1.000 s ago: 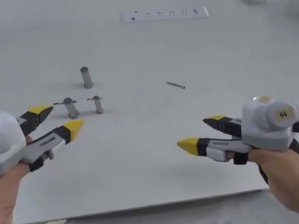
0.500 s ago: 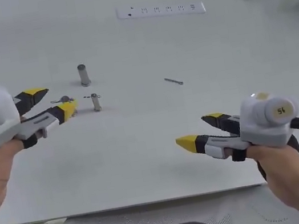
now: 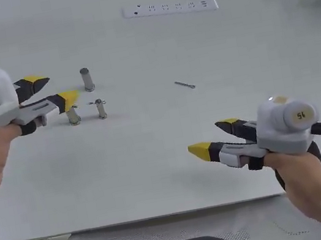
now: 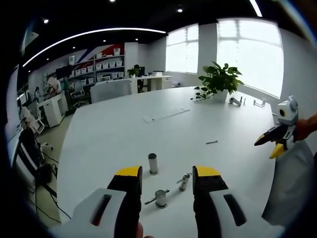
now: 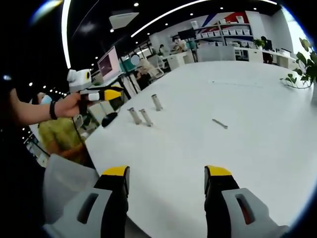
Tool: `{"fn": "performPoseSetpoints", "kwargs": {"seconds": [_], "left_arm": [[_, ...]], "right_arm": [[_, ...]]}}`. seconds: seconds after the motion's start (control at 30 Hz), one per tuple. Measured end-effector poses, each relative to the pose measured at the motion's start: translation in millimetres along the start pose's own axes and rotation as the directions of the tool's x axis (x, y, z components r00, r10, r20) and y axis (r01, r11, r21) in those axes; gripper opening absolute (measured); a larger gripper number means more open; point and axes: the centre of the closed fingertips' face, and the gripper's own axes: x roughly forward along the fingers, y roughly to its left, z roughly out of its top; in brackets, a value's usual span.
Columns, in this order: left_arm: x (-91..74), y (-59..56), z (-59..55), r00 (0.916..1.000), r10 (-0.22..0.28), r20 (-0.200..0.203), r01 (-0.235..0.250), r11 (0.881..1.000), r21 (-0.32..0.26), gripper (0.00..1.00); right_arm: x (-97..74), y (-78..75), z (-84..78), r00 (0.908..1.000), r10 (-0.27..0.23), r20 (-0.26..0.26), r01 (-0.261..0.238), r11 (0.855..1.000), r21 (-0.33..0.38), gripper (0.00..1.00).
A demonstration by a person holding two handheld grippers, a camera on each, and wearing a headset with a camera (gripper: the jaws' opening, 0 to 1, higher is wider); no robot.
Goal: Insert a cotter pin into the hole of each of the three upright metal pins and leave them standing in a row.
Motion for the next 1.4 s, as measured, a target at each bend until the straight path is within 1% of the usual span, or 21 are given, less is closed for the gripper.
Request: {"fn": "performPoseSetpoints", "kwargs": {"seconds": [0.27,0.4,0.47,0.57,0.63,0.83,0.93,1.1,1.17,1.27,1.3,1.4], "left_arm": [[12.4,7.8,5.2,0.9998,-0.016,-0.012,0.016,1.000,0.011,0.39],[21.6,11.6,5.1,0.9993,-0.026,-0.028,0.026,1.000,0.016,0.39],[26.5,13.5,3.1,0.9986,-0.030,-0.043,0.031,0.999,0.011,0.39],[30.9,15.9,2.8,0.9984,-0.033,-0.047,0.033,0.999,0.010,0.38],[33.9,18.2,3.1,0.9982,-0.028,-0.053,0.029,0.999,0.021,0.38],[45.7,24.1,5.5,0.9967,-0.039,-0.072,0.041,0.999,0.028,0.38],[53.7,27.4,5.1,0.9946,-0.048,-0.092,0.050,0.998,0.024,0.38],[64.1,31.1,5.6,0.9922,-0.054,-0.112,0.058,0.998,0.033,0.36],[68.5,32.4,5.3,0.9907,-0.062,-0.122,0.065,0.997,0.029,0.36],[74.3,33.1,2.9,0.9871,-0.071,-0.143,0.077,0.996,0.035,0.36],[76.5,33.1,1.0,0.9846,-0.078,-0.156,0.085,0.996,0.037,0.36],[81.3,35.3,-2.1,0.9819,-0.083,-0.170,0.092,0.995,0.041,0.36]], "right_arm": [[0.4,0.5,1.7,1.0000,0.001,0.005,-0.001,1.000,0.000,0.63],[0.5,0.6,2.9,1.0000,0.003,0.008,-0.003,1.000,0.001,0.63],[0.6,1.0,3.4,0.9999,0.006,0.008,-0.006,1.000,0.001,0.63],[0.7,1.9,3.9,0.9999,0.008,0.007,-0.008,1.000,0.001,0.63],[0.7,3.1,4.2,0.9999,0.009,0.007,-0.009,1.000,0.002,0.63],[0.8,4.8,2.4,0.9999,0.014,0.001,-0.014,1.000,0.006,0.63],[0.3,4.7,3.0,0.9999,0.014,0.003,-0.014,1.000,0.009,0.63],[-0.2,3.6,3.8,0.9999,0.013,0.003,-0.013,1.000,0.010,0.63],[-0.2,3.5,3.2,0.9999,0.012,0.002,-0.012,1.000,0.011,0.63],[-0.1,3.5,2.7,0.9999,0.013,0.001,-0.013,1.000,0.012,0.63],[0.0,3.7,2.3,0.9999,0.013,0.000,-0.013,1.000,0.013,0.63],[0.6,5.0,0.5,0.9999,0.015,-0.003,-0.015,1.000,0.015,0.63]]}}
